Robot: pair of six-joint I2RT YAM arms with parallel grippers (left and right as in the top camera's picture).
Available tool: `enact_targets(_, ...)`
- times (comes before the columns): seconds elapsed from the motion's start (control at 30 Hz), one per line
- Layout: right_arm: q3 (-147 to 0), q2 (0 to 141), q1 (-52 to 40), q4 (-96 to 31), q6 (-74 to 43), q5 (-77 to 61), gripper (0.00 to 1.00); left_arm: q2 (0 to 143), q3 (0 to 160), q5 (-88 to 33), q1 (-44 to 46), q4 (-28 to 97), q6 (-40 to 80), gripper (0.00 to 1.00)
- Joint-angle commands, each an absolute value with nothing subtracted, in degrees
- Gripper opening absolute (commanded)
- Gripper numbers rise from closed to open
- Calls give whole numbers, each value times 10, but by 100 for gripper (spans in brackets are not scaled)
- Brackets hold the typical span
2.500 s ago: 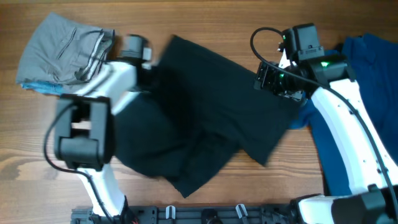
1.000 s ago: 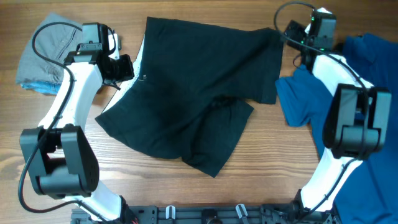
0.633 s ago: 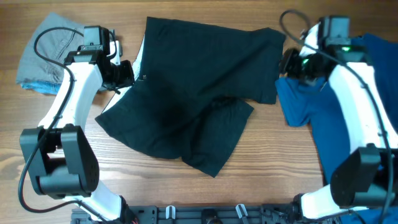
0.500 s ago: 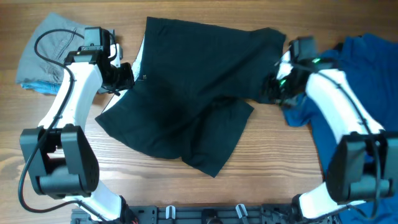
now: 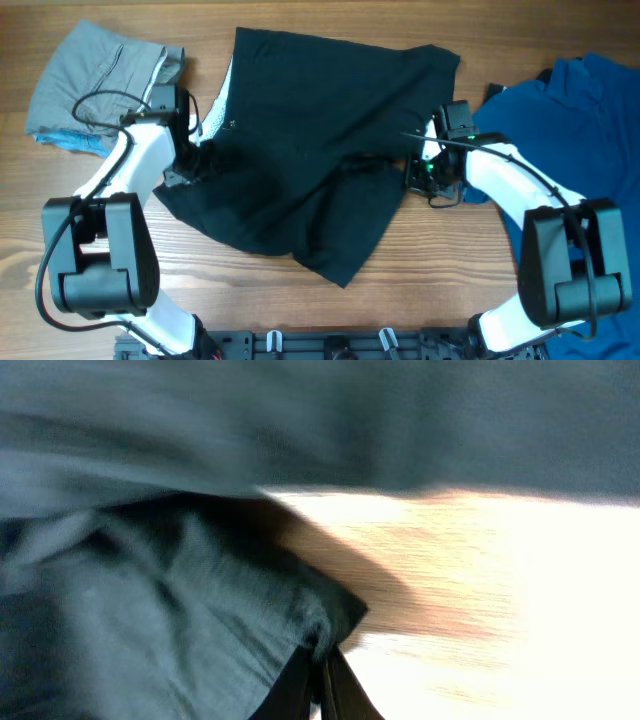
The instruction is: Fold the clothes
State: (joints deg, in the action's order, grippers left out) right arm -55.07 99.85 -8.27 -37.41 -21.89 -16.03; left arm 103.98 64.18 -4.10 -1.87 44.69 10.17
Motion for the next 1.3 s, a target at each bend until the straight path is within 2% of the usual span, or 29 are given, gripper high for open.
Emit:
enact_targets(0.0, -605, 957, -35, -435, -275, -3, 4, 1044, 583, -27, -18, 399, 121, 36)
enact_targets(0.03, -619, 945, -21, -438, -276, 18, 4, 1044, 571, -27, -18, 386, 127, 40)
enact_targets(0.13, -649, 920, 12, -410, -269, 32, 4, 1045, 558, -27, -18, 372, 127, 39)
enact_targets(0.17, -659, 916, 23, -399, -251, 26, 50, 1045, 558, -27, -18, 368, 127, 39)
enact_targets(0.2, -665, 915, 28, -405, -232, 17, 64, 1045, 558, -27, -18, 367, 127, 38)
enact_targets(0.23, -668, 913, 31, -418, -220, 7, 70, 1045, 558, -27, -18, 366, 127, 38)
enact_targets(0.33, -668, 913, 33, -499, -210, -21, 75, 1045, 558, -27, -18, 368, 126, 39)
enact_targets(0.43, -667, 913, 32, -586, -185, -93, 75, 1042, 561, -27, -18, 377, 126, 40)
enact_targets(0.5, -653, 913, 24, -612, -138, -164, 70, 1039, 568, -27, -18, 387, 126, 41)
enact_targets(0.53, -634, 913, 12, -618, -118, -197, 62, 1037, 576, -27, -18, 398, 126, 40)
enact_targets(0.6, -600, 913, -15, -615, -105, -225, 55, 1030, 596, -27, -18, 422, 127, 40)
enact_targets(0.7, -540, 913, -79, -599, -107, -232, 53, 1012, 629, -28, -18, 461, 127, 42)
enact_targets(0.8, -488, 913, -151, -572, -143, -233, 66, 991, 650, -36, -18, 483, 127, 49)
enact_targets(0.93, -435, 913, -215, -502, -228, -215, 76, 957, 657, -40, -18, 501, 127, 56)
enact_targets(1.0, -413, 913, -233, -463, -246, -215, 75, 943, 657, -40, -18, 508, 127, 58)
enact_targets(1.07, -405, 913, -238, -441, -259, -215, 45, 934, 657, -40, -18, 510, 127, 61)
enact_targets(1.1, -406, 913, -238, -438, -265, -215, 23, 932, 657, -40, -18, 511, 127, 61)
enact_targets(1.13, -408, 912, -237, -447, -274, -211, 6, 931, 657, -40, -18, 511, 127, 62)
enact_targets(1.27, -444, 898, -234, -625, -397, -145, 4, 931, 657, -40, -18, 513, 127, 63)
